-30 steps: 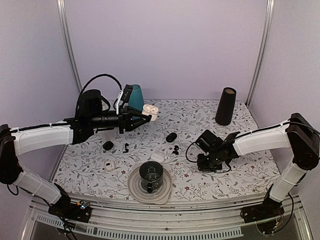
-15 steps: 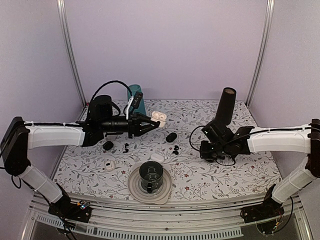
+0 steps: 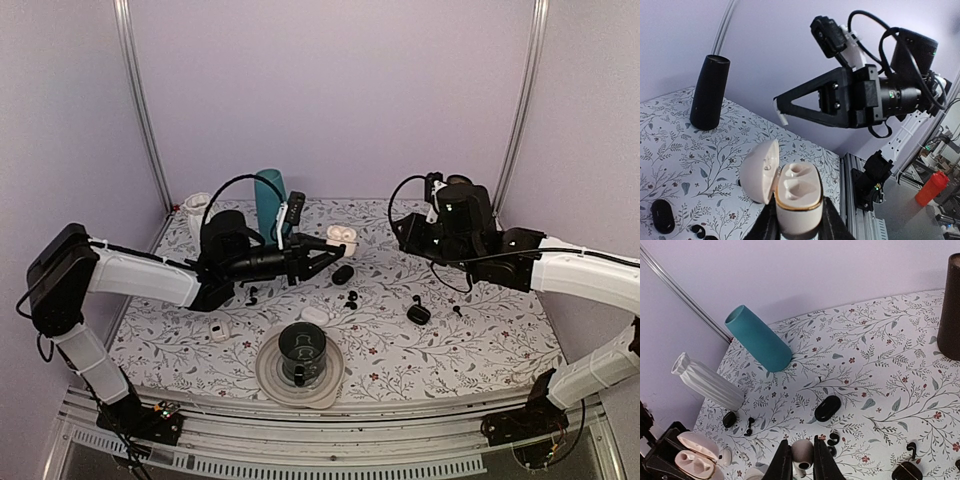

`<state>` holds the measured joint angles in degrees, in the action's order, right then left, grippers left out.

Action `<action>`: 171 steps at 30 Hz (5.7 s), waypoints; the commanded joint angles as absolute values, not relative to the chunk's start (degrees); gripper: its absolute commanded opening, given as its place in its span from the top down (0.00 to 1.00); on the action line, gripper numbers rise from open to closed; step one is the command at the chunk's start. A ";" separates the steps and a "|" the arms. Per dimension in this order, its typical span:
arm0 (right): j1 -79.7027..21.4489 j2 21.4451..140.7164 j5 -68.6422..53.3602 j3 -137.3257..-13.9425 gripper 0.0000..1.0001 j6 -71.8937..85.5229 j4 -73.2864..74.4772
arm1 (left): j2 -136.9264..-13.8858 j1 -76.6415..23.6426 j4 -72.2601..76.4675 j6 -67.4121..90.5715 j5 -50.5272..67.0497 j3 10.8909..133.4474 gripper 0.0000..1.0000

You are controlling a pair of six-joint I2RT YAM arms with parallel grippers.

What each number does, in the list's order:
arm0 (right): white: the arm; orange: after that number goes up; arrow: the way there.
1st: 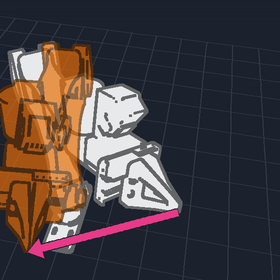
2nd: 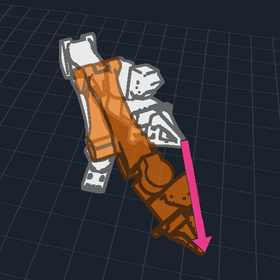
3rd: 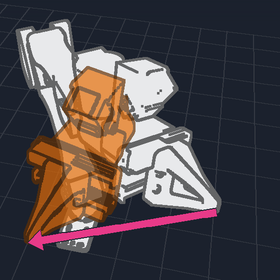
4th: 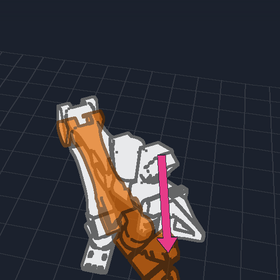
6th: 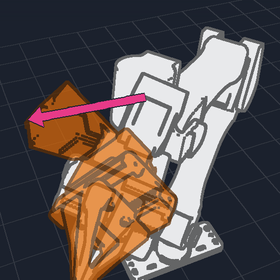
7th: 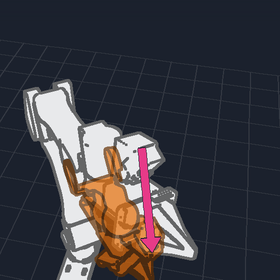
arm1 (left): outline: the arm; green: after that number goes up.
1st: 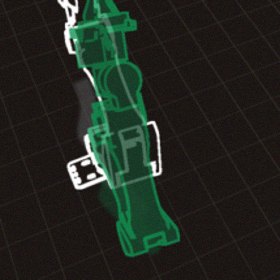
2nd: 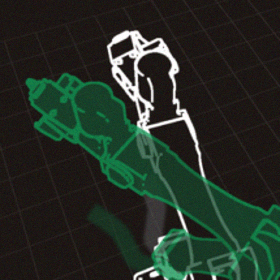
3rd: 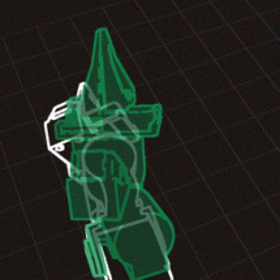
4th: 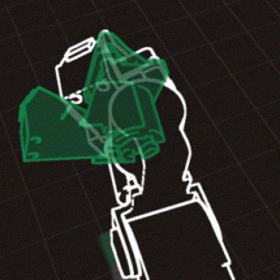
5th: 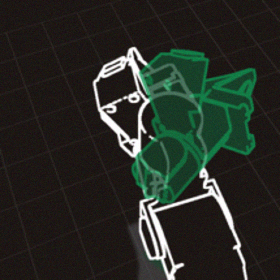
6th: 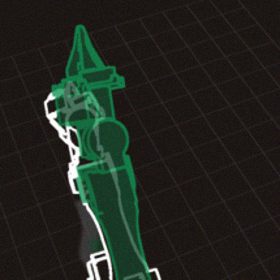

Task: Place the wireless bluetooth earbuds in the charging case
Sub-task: Insert the right earbud at the center of the board.

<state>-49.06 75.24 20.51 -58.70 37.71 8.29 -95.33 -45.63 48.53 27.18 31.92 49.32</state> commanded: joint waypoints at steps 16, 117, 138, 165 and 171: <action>-52.51 73.13 19.64 -59.26 0.87 30.73 -8.21 | -103.70 -49.52 53.94 31.39 25.79 58.84 1.00; -54.58 75.16 11.41 -57.74 0.70 33.04 -6.94 | -100.48 -48.48 52.44 28.45 23.30 61.83 1.00; -54.73 74.10 10.41 -57.32 0.70 34.07 -5.89 | -101.34 -48.50 48.52 25.87 22.77 62.76 1.00; -54.93 73.83 7.74 -60.27 0.69 38.99 -3.16 | -100.90 -49.22 47.86 21.62 21.09 62.34 1.00; -54.85 74.00 8.24 -61.47 0.69 38.05 -1.97 | -101.17 -49.48 47.77 20.57 21.25 62.17 1.00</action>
